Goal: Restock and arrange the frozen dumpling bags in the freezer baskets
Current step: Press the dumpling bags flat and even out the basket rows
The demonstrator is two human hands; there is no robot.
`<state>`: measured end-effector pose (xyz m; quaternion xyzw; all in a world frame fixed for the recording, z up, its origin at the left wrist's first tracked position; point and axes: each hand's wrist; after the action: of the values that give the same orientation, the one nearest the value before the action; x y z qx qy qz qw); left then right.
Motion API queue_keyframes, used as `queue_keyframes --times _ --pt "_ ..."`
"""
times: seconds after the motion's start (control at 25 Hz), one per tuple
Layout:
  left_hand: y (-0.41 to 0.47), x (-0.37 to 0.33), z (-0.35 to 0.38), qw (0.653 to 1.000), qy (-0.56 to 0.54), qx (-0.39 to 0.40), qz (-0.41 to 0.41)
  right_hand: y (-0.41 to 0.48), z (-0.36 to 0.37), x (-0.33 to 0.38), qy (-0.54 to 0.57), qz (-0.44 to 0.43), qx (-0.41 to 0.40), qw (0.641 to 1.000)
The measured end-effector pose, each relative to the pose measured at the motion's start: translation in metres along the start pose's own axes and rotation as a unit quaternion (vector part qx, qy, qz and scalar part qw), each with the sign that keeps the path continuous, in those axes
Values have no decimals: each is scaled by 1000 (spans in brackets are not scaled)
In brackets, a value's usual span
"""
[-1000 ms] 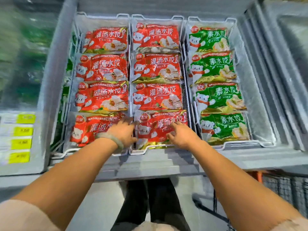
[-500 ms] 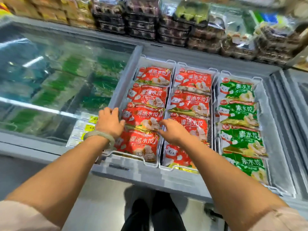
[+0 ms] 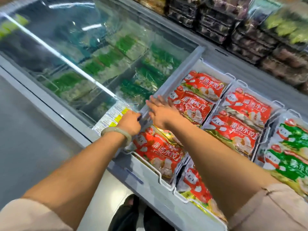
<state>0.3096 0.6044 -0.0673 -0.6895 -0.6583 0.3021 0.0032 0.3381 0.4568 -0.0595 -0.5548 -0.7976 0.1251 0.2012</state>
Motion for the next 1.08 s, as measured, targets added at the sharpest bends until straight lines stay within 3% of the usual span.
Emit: queue_keyframes --times 0.2,0.6,0.84,1.08 --pt "3 -4 1 999 -26 -30 -23 6 9 2 -13 -19 -3 1000" --pt "-7 -26 14 994 -25 79 74 -44 22 -19 -13 8 -60 998" --pt "-20 -53 53 945 230 140 184 -106 47 -50 34 123 -84 988" --pt "-47 -116 104 880 333 119 317 -189 88 -90 38 266 -104 958"
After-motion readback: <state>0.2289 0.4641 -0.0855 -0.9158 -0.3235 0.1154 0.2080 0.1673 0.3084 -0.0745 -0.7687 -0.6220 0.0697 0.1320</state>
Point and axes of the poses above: each hand's wrist, its own y-axis towards the middle knuckle, its own z-axis out of the palm, x = y × z, and after that the axes turned 1 degree about -z, right-handed
